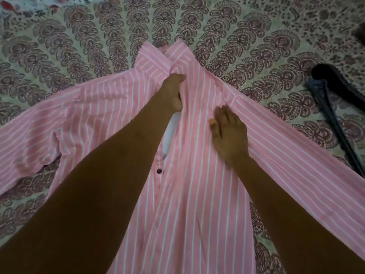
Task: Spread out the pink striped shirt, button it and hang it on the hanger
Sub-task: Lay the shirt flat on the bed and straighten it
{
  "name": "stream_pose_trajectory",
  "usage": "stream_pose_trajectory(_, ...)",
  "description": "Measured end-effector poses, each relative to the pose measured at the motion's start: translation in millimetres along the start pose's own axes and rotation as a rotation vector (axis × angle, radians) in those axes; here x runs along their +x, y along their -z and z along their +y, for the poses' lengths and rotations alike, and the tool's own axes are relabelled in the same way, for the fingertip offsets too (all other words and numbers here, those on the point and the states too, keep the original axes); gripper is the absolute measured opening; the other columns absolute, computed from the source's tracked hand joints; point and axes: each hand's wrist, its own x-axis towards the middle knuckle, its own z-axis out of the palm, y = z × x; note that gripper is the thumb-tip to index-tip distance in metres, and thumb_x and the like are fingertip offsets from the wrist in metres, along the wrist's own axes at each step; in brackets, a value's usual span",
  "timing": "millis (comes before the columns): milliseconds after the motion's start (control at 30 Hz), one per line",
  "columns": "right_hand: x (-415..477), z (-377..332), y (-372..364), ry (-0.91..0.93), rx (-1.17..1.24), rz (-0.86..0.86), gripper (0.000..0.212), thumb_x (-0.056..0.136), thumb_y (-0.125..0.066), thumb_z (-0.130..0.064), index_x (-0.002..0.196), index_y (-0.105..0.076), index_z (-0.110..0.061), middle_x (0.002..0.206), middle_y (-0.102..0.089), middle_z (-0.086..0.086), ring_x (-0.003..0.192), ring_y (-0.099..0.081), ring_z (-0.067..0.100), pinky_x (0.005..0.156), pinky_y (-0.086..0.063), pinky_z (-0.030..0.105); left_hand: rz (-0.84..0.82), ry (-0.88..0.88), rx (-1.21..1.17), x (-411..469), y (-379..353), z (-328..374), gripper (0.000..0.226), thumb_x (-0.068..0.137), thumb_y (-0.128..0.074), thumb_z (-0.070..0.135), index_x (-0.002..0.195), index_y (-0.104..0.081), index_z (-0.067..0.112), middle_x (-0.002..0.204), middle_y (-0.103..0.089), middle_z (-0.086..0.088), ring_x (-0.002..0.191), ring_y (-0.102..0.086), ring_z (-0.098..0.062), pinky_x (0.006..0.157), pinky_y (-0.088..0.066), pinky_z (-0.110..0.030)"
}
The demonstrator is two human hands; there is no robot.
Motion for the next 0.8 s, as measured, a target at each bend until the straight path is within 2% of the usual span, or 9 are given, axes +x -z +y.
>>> stream_pose_trajectory(67, -3, -1, -2, 0.018, -0.023, 0.034, 0.071, 0.085, -0.008, -0.049, 0.140, -0.035, -0.015, 0.150, -0.031, 0.010, 0.137, -0.029, 0.027, 0.108, -0.024, 0.041, -0.005, -0.119, -0.034, 1, -2, 4, 0.032, 0.082, -0.051, 0.008, 0.113, -0.053, 0.017, 0.106, -0.060, -0.011, 0.096, -0.058, -0.026, 0.090, -0.046, -0.039)
stream_pose_trajectory(167, -2, 1, -2, 0.000, 0.038, 0.056, 0.073, 0.084, -0.007, -0.051, 0.141, -0.034, -0.013, 0.151, -0.028, 0.013, 0.138, -0.028, 0.028, 0.110, -0.022, 0.041, 0.034, -0.435, 0.029, -5, 5, 15, 0.036, 0.075, -0.050, -0.012, 0.092, -0.052, 0.019, 0.121, -0.053, -0.011, 0.119, -0.048, -0.036, 0.101, -0.040, -0.049)
stream_pose_trajectory(233, 1, 3, 0, -0.019, 0.088, 0.084, 0.073, 0.084, -0.009, -0.050, 0.142, -0.033, -0.012, 0.151, -0.027, 0.015, 0.139, -0.026, 0.028, 0.111, -0.023, 0.041, 0.055, -0.615, 0.094, -11, 15, 31, 0.038, 0.070, -0.051, -0.017, 0.082, -0.055, 0.019, 0.110, -0.057, -0.004, 0.116, -0.051, -0.031, 0.097, -0.044, -0.042)
stream_pose_trajectory(300, 3, 10, 2, -0.034, 0.134, 0.108, 0.073, 0.084, -0.010, -0.051, 0.141, -0.035, -0.012, 0.149, -0.031, 0.015, 0.138, -0.028, 0.027, 0.112, -0.025, 0.042, 0.099, -0.721, 0.200, -11, 33, 46, 0.034, 0.071, -0.054, -0.016, 0.078, -0.057, 0.017, 0.095, -0.060, 0.003, 0.095, -0.059, -0.016, 0.081, -0.053, -0.023)
stream_pose_trajectory(367, 3, 20, 4, -0.054, 0.181, 0.120, 0.073, 0.085, -0.010, -0.052, 0.139, -0.038, -0.012, 0.145, -0.040, 0.013, 0.135, -0.034, 0.027, 0.111, -0.026, 0.047, 0.141, -0.706, 0.477, -5, 55, 51, 0.022, 0.076, -0.060, -0.009, 0.087, -0.063, 0.010, 0.088, -0.059, 0.004, 0.069, -0.056, -0.003, 0.059, -0.048, -0.011)
stream_pose_trajectory(467, 4, 26, 8, -0.081, 0.152, 0.115, 0.070, 0.086, -0.009, -0.052, 0.137, -0.042, -0.015, 0.144, -0.042, 0.009, 0.134, -0.035, 0.026, 0.111, -0.022, 0.049, 0.089, -0.525, 0.793, 6, 78, 39, 0.039, 0.081, -0.064, 0.000, 0.119, -0.057, 0.003, 0.098, -0.051, -0.005, 0.071, -0.049, -0.007, 0.068, -0.043, -0.022)
stream_pose_trajectory(633, 19, 34, 21, -0.167, 0.171, -0.019, 0.063, 0.087, -0.012, -0.047, 0.136, -0.042, -0.022, 0.153, -0.025, 0.002, 0.143, -0.016, 0.021, 0.114, -0.003, 0.049, -0.020, -0.396, 0.599, -12, 93, -6, 0.026, 0.087, -0.053, 0.000, 0.108, -0.056, 0.016, 0.077, -0.057, 0.005, 0.072, -0.052, -0.015, 0.066, -0.043, -0.025)
stream_pose_trajectory(733, 23, 36, 25, -0.179, 0.144, -0.078, 0.050, 0.097, -0.021, -0.045, 0.137, -0.040, -0.023, 0.155, -0.021, 0.002, 0.143, -0.013, 0.021, 0.113, -0.003, 0.050, 0.138, -0.370, 0.718, -33, 102, -37, 0.033, 0.085, -0.063, 0.014, 0.115, -0.053, 0.011, 0.080, -0.055, 0.000, 0.065, -0.051, -0.012, 0.056, -0.043, -0.019)
stream_pose_trajectory(800, 15, 30, 23, -0.207, 0.135, -0.089, 0.047, 0.099, -0.024, -0.041, 0.138, -0.039, -0.020, 0.154, -0.022, 0.006, 0.142, -0.015, 0.024, 0.113, -0.006, 0.050, 0.237, -0.309, 0.797, -48, 106, -51, 0.041, 0.081, -0.068, 0.027, 0.117, -0.052, 0.012, 0.093, -0.056, -0.004, 0.070, -0.054, -0.015, 0.060, -0.044, -0.023)
